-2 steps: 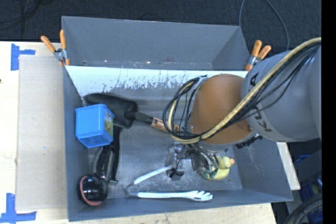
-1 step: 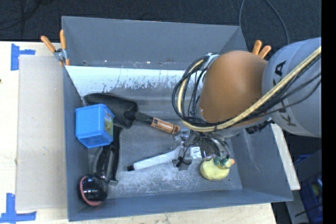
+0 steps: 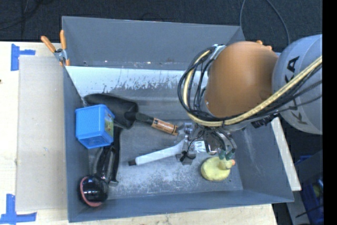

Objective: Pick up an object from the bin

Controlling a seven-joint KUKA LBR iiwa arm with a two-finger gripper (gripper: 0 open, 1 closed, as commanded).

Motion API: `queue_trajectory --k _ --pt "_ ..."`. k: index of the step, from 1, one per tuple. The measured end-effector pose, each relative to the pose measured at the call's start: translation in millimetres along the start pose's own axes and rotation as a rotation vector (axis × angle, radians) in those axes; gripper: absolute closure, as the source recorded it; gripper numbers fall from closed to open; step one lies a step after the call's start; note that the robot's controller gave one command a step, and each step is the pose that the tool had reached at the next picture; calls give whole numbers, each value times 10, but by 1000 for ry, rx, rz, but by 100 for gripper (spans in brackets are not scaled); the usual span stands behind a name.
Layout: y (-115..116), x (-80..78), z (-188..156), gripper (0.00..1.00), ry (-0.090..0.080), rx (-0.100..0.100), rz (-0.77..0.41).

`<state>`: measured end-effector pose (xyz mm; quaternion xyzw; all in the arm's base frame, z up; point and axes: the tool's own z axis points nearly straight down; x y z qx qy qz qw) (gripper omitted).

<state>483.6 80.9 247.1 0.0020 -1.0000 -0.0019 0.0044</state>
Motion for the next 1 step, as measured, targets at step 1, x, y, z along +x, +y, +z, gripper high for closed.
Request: queue_trajectory --k 1 --pt "108 14 156 100 5 2 -68"
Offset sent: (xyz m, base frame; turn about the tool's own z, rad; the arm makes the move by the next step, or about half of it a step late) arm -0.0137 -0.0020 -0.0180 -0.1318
